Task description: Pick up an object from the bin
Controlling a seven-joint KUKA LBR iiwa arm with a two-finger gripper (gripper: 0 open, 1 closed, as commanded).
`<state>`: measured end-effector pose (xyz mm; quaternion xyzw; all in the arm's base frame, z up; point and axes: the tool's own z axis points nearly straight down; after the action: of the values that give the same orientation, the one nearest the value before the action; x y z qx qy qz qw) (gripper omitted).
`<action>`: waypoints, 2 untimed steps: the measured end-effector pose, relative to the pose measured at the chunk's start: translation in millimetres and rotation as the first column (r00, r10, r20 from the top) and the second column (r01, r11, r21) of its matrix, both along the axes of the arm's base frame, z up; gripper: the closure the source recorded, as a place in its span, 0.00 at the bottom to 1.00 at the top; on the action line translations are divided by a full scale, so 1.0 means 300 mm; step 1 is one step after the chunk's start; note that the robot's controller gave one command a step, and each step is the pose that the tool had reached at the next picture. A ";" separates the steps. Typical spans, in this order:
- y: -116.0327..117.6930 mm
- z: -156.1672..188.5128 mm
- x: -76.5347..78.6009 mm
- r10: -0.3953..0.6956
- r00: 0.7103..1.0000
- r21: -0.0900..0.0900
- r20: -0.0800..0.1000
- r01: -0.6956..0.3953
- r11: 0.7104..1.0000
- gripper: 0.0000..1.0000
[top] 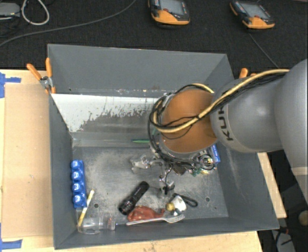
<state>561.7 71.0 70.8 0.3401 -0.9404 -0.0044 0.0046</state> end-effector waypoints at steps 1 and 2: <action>-0.252 0.001 0.176 -0.067 0.998 0.000 0.007 0.067 0.998 0.00; -0.179 0.025 0.177 -0.034 0.999 0.008 0.003 0.034 0.999 1.00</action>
Offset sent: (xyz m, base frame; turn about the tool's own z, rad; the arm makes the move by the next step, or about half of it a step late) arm 0.0527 -0.0543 0.0079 0.0283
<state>614.8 17.2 78.2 0.3239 -0.9460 -0.0077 0.0017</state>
